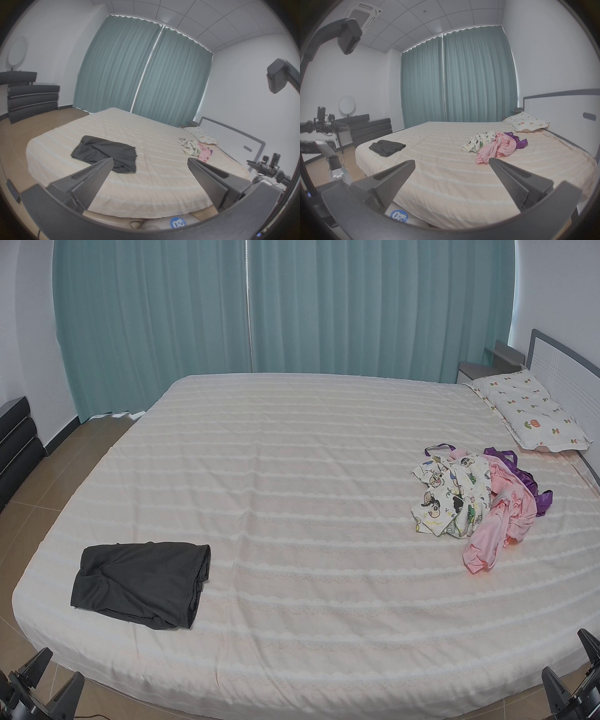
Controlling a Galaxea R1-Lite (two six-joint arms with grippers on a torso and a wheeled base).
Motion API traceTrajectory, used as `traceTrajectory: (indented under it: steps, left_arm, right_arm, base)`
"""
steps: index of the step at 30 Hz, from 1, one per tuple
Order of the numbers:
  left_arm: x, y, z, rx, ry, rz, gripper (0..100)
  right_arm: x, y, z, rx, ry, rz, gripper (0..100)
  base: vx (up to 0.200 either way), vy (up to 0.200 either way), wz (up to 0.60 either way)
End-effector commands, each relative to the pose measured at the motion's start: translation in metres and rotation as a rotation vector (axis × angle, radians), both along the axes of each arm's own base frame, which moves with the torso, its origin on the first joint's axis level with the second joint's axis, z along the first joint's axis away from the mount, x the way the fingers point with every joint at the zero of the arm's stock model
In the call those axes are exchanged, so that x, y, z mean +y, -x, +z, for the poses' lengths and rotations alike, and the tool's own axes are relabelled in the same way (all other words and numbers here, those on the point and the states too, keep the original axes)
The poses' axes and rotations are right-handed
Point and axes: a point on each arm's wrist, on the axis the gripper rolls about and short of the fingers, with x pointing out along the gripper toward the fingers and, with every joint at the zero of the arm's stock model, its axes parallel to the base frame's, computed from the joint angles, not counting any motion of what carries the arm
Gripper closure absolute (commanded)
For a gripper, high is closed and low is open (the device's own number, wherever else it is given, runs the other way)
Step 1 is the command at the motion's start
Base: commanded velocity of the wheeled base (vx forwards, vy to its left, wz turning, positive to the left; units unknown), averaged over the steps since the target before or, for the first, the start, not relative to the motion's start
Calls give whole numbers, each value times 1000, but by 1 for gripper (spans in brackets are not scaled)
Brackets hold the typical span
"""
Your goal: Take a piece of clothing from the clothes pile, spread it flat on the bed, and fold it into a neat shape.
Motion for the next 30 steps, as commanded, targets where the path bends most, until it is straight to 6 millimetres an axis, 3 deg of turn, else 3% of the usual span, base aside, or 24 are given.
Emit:
traceTrajectory:
  steps: [1,4,8,17,22,30]
  left_arm:
    - [2,-2,-16,9,-49,88,0]
    - [3,-1,-21,-56,-124,111,0]
    - [7,-2,-27,-161,-316,275,0]
    - [8,-3,-31,-111,-302,286,0]
    - [8,-3,-31,-108,-304,285,0]
    - [8,-3,-31,-110,-301,290,0]
  right_arm:
    - [0,2,0,-11,-44,-8,0]
    - [0,1,0,-8,-48,-11,0]
    - [-1,1,0,-10,-44,-67,0]
    - [-3,2,-1,-3,16,-168,0]
    - [-7,2,0,-5,10,-326,0]
    - [-8,1,0,-17,52,-358,0]
  base:
    - [0,0,0]
    - [0,0,0]
    - [0,0,0]
    - [0,0,0]
    - [0,0,0]
    - [0,0,0]
